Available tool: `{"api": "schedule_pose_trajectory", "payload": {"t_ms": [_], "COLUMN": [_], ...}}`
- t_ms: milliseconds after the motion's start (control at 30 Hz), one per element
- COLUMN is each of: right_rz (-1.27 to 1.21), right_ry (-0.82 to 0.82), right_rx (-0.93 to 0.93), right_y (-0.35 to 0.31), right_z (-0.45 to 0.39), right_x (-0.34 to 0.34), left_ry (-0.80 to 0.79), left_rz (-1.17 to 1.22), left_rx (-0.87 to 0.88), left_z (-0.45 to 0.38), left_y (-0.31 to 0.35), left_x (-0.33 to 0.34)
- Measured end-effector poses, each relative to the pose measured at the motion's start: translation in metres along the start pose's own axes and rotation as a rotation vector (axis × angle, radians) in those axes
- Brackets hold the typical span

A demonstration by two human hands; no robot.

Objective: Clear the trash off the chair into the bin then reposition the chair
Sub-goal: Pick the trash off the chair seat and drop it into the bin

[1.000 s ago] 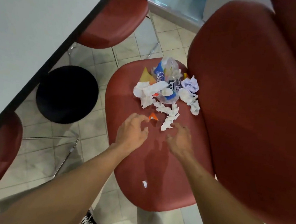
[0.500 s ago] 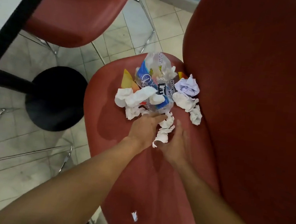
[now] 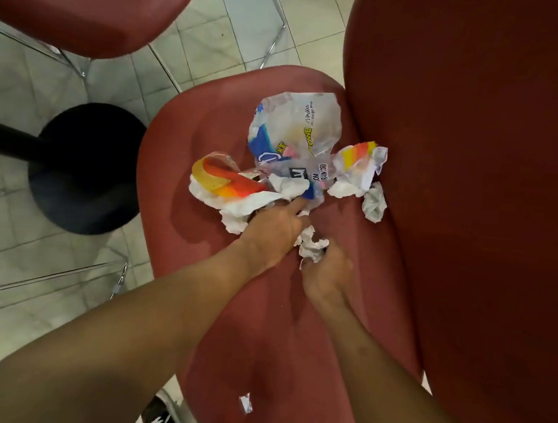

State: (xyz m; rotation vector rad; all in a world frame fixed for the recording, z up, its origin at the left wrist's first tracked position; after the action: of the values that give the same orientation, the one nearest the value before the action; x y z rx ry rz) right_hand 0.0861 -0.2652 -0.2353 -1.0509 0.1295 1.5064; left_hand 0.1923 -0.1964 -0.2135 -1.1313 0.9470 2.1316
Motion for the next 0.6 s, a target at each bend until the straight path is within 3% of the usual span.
{"api": "schedule_pose_trajectory", "payload": {"t_ms": [300, 600], "right_rz": [-0.058, 0.025], "right_ry": [0.013, -0.002], "right_rx": [0.014, -0.065], "right_y": [0.019, -0.012], "right_z": [0.062, 0.157], "right_x": [-0.026, -0.050], "left_ry": [0.065, 0.190], "left_rz": [0.100, 0.261], "left_rx": [-0.023, -0.173], "left_z": [0.057, 0.171], "left_y": [0.012, 0.025], "left_x": [-0.009, -0.051]}}
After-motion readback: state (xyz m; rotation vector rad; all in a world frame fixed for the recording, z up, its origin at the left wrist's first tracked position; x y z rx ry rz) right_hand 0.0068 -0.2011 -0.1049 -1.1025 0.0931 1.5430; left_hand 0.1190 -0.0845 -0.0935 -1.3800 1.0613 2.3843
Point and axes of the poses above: each hand's wrist, its own z-axis away from the middle knuckle, its own x-axis out of the palm, y = z × x, the point moved 2 cm from there along -z, towards the middle knuckle, and after that the axes turned 3 degrees about z, right-handed, at the moved point
